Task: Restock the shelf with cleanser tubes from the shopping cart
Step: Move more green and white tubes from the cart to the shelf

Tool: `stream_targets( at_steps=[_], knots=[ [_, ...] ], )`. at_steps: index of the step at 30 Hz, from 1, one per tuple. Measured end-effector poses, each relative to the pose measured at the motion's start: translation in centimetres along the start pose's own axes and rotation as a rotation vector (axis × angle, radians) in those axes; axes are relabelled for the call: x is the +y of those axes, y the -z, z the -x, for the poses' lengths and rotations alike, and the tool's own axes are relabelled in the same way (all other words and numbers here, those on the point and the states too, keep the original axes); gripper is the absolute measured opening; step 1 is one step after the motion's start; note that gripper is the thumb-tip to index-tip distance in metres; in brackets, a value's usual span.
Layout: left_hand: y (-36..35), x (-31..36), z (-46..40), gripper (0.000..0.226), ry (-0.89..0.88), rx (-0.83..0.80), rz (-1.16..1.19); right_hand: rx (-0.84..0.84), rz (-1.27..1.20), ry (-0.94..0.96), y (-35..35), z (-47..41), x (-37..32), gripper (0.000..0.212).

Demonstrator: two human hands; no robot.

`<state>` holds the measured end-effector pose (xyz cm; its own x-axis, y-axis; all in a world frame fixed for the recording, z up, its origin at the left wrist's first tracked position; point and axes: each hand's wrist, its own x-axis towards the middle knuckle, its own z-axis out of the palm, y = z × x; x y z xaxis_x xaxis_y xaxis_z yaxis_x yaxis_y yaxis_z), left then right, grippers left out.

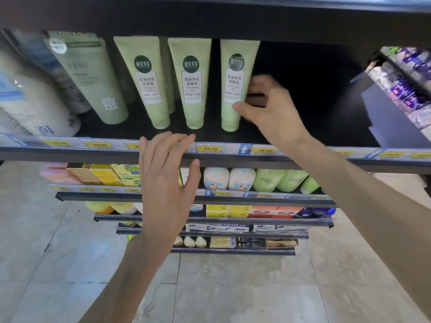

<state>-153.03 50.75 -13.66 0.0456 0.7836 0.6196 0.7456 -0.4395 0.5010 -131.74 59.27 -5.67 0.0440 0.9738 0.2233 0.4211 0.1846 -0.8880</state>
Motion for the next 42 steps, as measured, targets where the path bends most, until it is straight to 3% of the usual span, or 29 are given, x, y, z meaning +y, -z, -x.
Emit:
stream_targets(
  at_steps=[3,17,24,42],
  knots=[
    [0.0,-0.1,0.0,0.035,-0.008,0.002,-0.004,-0.054,0.005,-0.02,0.1,-0.5,0.0,0.032],
    [-0.2,0.1,0.0,0.031,0.011,0.018,0.015,-0.014,0.024,-0.118,-0.5,-2.5,0.5,0.05],
    [-0.5,0.2,0.0,0.029,0.011,0.042,0.038,0.043,0.164,-0.151,-1.5,-3.3,2.0,0.04],
    [-0.3,0.2,0.1,0.031,-0.003,0.04,0.016,0.073,0.231,-0.19,-2.3,-3.9,1.9,0.044]
  ],
)
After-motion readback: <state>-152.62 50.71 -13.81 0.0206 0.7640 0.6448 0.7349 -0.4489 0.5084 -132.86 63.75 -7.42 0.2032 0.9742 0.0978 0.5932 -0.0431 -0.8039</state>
